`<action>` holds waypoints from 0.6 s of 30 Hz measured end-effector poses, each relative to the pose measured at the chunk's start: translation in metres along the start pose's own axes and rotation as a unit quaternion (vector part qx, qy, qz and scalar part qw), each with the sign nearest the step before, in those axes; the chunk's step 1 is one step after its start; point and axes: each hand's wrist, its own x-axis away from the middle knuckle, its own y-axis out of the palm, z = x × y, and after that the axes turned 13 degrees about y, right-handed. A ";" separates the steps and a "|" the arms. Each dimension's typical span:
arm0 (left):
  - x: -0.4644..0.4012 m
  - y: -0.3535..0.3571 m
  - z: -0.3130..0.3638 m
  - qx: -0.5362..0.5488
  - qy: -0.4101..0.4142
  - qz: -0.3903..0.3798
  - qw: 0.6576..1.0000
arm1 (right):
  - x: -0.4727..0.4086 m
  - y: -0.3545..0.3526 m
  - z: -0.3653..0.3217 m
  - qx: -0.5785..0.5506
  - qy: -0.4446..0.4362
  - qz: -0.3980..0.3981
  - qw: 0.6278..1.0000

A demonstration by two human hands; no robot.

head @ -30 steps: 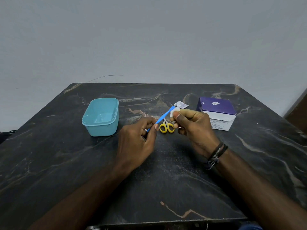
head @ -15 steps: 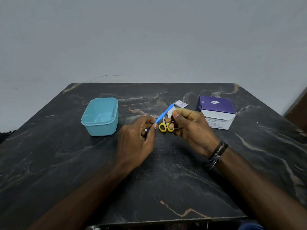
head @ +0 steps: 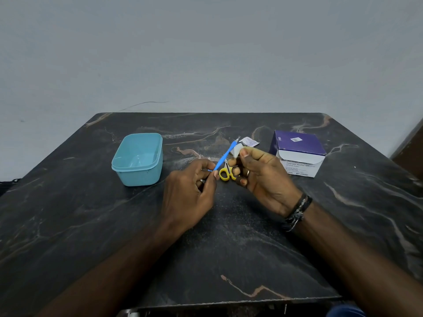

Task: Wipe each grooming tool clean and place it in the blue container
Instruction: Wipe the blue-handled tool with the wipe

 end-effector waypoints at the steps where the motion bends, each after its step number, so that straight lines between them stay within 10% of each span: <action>1: 0.000 0.000 0.001 0.002 -0.002 0.000 1.000 | 0.000 0.000 0.000 -0.006 0.003 -0.006 1.000; 18: 0.001 0.001 0.007 -0.001 0.007 -0.040 0.999 | -0.007 0.004 0.011 0.075 -0.058 0.126 0.988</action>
